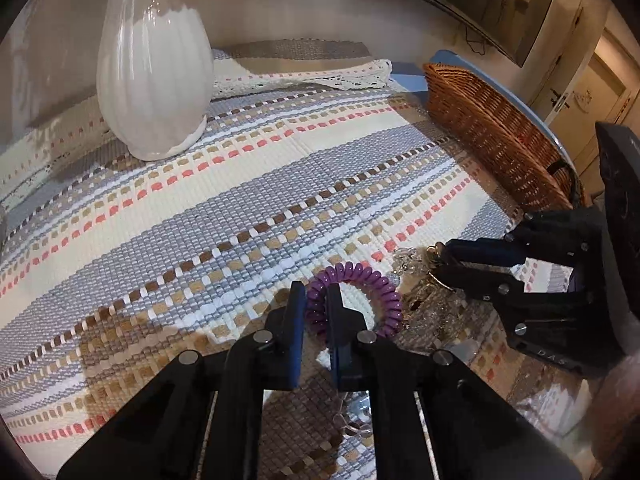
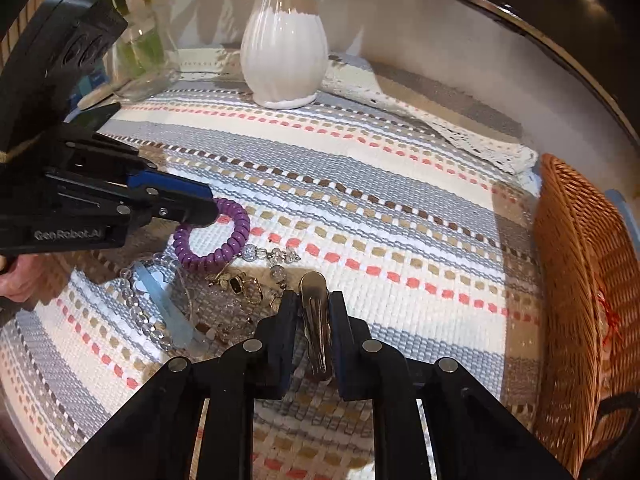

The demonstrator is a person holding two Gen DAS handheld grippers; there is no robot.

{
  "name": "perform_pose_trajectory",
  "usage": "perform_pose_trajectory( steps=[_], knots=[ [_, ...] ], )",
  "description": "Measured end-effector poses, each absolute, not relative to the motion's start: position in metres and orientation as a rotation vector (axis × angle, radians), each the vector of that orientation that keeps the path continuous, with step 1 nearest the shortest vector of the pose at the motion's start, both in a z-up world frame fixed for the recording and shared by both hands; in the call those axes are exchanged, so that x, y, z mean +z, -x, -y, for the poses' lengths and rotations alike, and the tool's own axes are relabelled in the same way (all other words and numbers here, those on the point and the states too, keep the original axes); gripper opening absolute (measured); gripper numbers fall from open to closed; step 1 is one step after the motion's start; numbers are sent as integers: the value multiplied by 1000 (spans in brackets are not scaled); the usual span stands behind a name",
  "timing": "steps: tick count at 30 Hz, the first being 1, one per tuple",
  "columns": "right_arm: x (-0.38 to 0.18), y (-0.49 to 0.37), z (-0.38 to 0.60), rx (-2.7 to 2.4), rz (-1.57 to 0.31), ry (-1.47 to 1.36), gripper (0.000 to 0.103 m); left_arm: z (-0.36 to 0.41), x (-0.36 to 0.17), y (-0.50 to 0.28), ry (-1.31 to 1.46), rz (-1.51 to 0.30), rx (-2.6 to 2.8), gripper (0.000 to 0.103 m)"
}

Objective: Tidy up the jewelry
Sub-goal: 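Carry the clip and purple coil to the basket and open both tools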

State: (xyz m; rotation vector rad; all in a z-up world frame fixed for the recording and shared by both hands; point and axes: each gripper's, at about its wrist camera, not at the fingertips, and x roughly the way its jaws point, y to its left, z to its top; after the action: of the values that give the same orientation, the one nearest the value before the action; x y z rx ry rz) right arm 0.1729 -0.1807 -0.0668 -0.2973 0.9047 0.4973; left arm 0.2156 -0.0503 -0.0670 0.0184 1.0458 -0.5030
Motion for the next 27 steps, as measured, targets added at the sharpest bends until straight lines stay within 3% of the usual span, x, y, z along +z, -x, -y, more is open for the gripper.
perform_pose_trajectory(
  steps=[13,21,27],
  knots=[
    [0,-122,219,430,-789,159,16,49,23,-174,-27,-820,-604,8],
    [80,-108,289,346,-678,-5,16,114,86,-184,-114,-713,-681,8],
    [100,-123,363,209,-652,-132,16,185,108,-213,-105,-699,-786,8]
  ],
)
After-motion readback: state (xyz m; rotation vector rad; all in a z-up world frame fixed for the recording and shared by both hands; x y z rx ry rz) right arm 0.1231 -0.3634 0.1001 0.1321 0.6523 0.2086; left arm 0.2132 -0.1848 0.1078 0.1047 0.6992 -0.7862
